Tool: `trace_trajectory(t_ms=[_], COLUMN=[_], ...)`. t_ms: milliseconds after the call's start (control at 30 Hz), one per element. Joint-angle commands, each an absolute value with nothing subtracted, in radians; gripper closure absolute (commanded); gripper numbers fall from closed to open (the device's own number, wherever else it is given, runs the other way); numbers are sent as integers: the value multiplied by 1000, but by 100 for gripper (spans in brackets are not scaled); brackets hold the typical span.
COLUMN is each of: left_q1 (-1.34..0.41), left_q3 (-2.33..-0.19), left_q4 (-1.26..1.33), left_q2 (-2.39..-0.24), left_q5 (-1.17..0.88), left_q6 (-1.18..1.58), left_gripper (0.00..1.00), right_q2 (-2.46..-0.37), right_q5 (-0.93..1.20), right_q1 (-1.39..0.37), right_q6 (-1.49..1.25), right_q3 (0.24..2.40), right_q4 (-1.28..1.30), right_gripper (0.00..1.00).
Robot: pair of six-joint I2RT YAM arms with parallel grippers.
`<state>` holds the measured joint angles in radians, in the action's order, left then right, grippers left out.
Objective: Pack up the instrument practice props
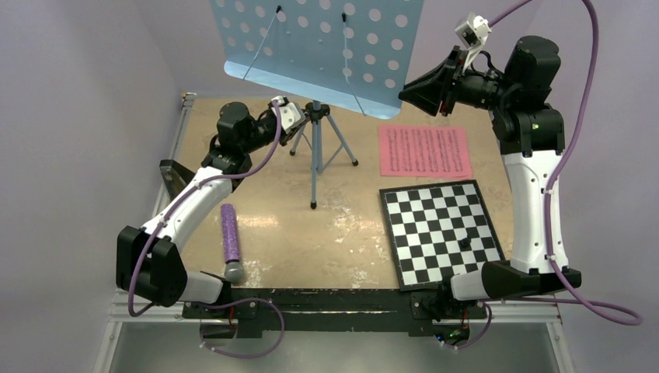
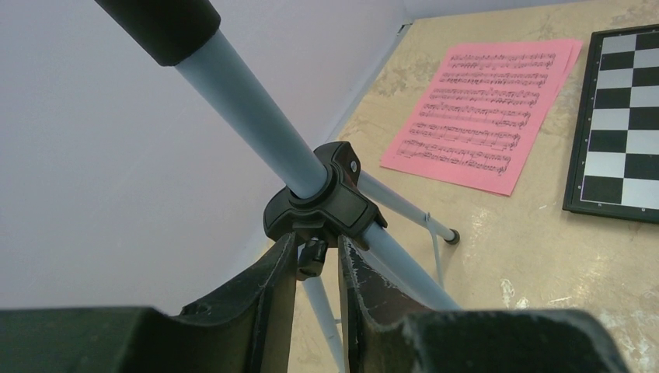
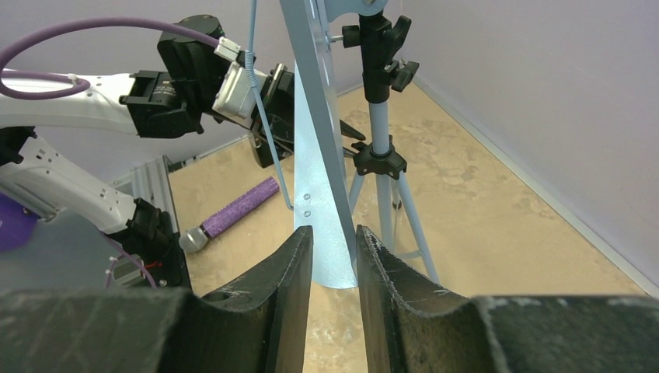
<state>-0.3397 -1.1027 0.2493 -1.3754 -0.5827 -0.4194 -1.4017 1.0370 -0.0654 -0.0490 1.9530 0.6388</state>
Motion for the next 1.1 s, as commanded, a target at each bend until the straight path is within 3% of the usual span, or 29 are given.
trace_trajectory(t_ms=[0,400,467,567,633,1067], left_q1=[-330,-324,-324,-322,-320,-305], left_q3=[-1154,-1151,-1151,-1146,-1140,-1130], left_q4=[281,266,255,241,237,294], left_q2=[-1390,-1413,-1413,-1402,-1391,-1391], left_q5=[-613,-605,-610,-611,-615,-730], left_q6=[-398,-416,-410,-375,-324,273], left_gripper=[70,72,76,93,100,100], right_q2=[-1396,-1400,-1400,-1403,-1405,-1408], right_q5=[1026,1023,1025,1025,1026,1042], right_q1=[-71,-71,-71,-71,-71,-71], right_q6=[-40,-31,-32,-33,-34,-59], right_q3=[1963,1968,1967,1968,1968,1951], right_q4=[638,651,649,647,645,623], right_gripper=[68,68,68,68,68,68])
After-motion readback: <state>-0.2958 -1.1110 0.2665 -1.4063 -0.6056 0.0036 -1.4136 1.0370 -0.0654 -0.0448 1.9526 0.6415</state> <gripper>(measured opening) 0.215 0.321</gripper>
